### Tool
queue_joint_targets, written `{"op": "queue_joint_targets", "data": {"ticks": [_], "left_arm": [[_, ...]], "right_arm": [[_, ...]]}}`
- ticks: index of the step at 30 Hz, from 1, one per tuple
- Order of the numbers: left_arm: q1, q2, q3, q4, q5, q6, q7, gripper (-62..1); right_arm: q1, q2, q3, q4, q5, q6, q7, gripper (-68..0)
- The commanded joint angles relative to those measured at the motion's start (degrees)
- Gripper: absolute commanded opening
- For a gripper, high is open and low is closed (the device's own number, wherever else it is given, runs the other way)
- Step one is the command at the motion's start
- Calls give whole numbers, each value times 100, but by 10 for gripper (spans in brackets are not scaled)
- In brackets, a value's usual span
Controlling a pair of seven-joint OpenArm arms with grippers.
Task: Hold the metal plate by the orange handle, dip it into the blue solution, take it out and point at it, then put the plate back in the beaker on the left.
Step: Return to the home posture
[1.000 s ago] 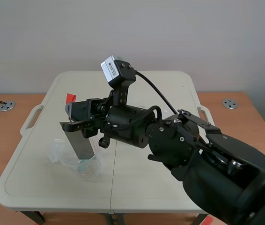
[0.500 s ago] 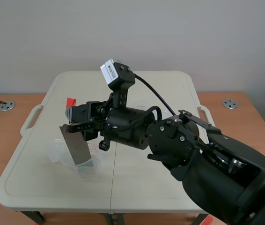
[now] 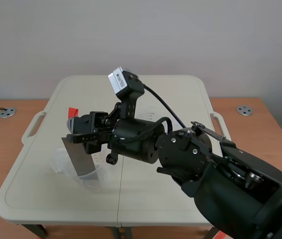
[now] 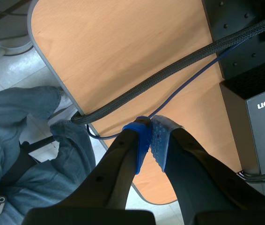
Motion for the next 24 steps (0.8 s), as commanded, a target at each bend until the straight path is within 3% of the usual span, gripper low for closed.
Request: {"op": "queue_joint_targets", "data": {"ticks": [1,6,12,19,20,22,24], "left_arm": [[48,0,0,50,2,-35,-37,-590],[46,0,0,50,2,-35,-37,-590],[46,0,0,50,2,-35,-37,-590],[48,-2,0,50,7,-35,-2,-590],[48,-2,0,50,48,-35,35,-574],[48,-2,0,50,234,-35,164,-465],[48,-2,0,50,341,-33,234,-239]], "right_arm": [[103,-61,11,76,42,20,63,-516],[111,-59,179,76,-48,20,350,-508],[136,-59,459,79,-337,20,538,-305],[205,-48,614,79,-546,26,584,-177],[232,-46,614,79,-562,39,586,-150],[308,-33,614,79,-610,42,573,-90],[356,-22,614,81,-765,33,570,-35]]}}
